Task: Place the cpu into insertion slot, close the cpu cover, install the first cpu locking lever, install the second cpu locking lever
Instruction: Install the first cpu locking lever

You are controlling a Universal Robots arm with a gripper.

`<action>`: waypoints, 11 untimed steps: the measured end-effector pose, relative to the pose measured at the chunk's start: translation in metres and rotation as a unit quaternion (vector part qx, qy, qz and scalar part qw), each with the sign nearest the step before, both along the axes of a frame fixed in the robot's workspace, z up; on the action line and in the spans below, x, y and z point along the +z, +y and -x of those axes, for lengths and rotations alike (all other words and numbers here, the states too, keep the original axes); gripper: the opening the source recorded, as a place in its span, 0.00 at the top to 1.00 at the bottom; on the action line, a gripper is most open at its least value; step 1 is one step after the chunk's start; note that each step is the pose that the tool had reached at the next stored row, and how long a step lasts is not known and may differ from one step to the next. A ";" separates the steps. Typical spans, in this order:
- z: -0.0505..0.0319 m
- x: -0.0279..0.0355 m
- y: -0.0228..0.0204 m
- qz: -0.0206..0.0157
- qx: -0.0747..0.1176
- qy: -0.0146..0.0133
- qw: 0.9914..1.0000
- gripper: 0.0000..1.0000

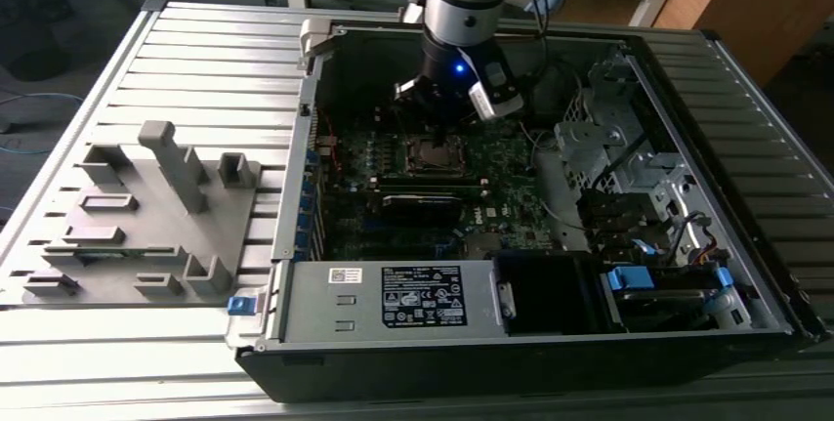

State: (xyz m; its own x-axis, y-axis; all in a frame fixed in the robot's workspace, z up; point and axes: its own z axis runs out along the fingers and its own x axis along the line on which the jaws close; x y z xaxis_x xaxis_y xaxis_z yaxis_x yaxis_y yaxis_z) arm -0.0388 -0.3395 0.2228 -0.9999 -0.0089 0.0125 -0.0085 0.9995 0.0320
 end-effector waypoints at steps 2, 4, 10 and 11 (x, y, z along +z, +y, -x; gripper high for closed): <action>0.0006 0.0000 0.0000 0.000 0.000 0.000 1.000 0.90; 0.0007 0.0003 -0.0001 0.000 0.000 0.000 1.000 0.90; 0.0007 0.0051 0.0000 0.000 0.000 0.000 1.000 0.90; 0.0007 0.0054 0.0000 0.000 0.000 0.000 1.000 0.90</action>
State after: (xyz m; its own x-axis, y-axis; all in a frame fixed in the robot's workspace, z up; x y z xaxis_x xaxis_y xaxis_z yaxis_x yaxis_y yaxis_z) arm -0.0395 -0.3395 0.2282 -0.9999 -0.0089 0.0125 -0.0085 0.9995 0.0320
